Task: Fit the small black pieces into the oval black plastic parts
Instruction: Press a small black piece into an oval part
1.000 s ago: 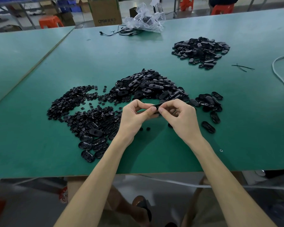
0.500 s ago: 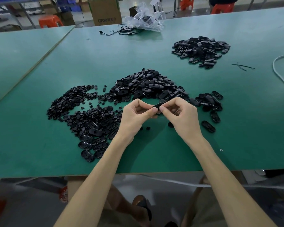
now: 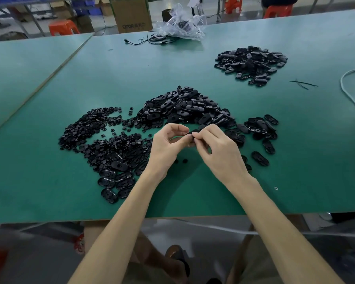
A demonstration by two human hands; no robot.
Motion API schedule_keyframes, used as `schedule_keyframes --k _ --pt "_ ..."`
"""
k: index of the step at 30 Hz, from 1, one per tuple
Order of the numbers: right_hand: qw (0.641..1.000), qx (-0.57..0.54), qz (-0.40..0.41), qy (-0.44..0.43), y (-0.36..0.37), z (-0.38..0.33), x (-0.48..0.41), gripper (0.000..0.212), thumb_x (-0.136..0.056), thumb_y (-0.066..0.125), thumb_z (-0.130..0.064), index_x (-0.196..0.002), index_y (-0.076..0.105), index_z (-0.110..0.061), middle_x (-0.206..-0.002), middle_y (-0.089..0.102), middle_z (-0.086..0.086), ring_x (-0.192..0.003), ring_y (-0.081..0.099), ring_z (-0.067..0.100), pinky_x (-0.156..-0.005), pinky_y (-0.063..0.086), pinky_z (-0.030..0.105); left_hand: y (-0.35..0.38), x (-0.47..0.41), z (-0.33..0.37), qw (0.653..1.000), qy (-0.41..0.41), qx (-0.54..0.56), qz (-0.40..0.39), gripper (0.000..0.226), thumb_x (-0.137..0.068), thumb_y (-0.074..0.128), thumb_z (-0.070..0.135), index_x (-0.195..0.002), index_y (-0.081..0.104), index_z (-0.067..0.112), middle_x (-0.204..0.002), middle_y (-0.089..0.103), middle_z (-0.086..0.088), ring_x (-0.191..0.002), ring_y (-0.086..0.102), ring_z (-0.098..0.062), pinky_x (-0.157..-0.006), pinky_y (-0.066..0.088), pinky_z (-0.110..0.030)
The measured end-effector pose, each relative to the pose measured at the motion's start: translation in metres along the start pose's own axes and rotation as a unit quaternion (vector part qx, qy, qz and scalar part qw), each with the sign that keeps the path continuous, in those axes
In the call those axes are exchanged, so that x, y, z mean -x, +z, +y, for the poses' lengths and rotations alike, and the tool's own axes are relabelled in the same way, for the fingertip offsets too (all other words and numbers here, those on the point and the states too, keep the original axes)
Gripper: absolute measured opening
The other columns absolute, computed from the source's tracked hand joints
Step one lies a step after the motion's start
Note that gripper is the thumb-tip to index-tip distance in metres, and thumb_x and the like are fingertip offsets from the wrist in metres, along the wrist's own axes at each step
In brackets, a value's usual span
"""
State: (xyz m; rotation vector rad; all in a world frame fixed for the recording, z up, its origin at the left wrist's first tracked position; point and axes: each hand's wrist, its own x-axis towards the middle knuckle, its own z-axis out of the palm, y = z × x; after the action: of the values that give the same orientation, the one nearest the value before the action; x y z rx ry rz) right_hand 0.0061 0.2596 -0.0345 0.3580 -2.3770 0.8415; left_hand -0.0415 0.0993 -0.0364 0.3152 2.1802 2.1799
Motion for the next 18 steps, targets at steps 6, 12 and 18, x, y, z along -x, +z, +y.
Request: schedule_keyframes --k 6,12,18 --pt "1.0 -0.012 -0.024 0.006 -0.0025 -0.0036 -0.001 0.028 -0.105 0.059 -0.009 -0.132 0.068 -0.006 -0.11 0.063 0.004 -0.077 0.065 0.021 -0.07 0.06 0.044 0.0004 0.0005 0.0015 0.999 -0.011 0.027 0.03 0.018 -0.092 0.076 0.003 -0.109 0.068 0.0 -0.091 0.079 -0.008 -0.079 0.077 -0.017 -0.074 0.057 -0.019" --pt "0.994 -0.078 -0.007 0.077 -0.0032 0.0031 -0.0048 0.03 -0.106 0.059 -0.011 -0.135 0.066 -0.009 -0.115 0.065 0.002 -0.089 0.066 0.017 -0.084 0.058 0.044 0.0014 0.0024 0.0048 0.999 -0.006 0.037 -0.025 0.02 -0.093 0.073 -0.002 -0.11 0.065 -0.007 -0.093 0.077 -0.019 -0.08 0.077 -0.024 -0.077 0.059 -0.024" --pt "0.994 -0.088 0.001 0.069 -0.0037 0.0037 -0.0044 0.016 -0.104 0.061 -0.006 -0.114 0.074 -0.007 -0.108 0.067 0.002 -0.089 0.065 0.013 -0.082 0.057 0.039 0.0039 0.0025 0.0044 0.997 0.02 -0.015 -0.067 0.013 -0.093 0.071 -0.005 -0.105 0.068 -0.006 -0.091 0.076 -0.012 -0.075 0.076 -0.022 -0.076 0.061 -0.028"
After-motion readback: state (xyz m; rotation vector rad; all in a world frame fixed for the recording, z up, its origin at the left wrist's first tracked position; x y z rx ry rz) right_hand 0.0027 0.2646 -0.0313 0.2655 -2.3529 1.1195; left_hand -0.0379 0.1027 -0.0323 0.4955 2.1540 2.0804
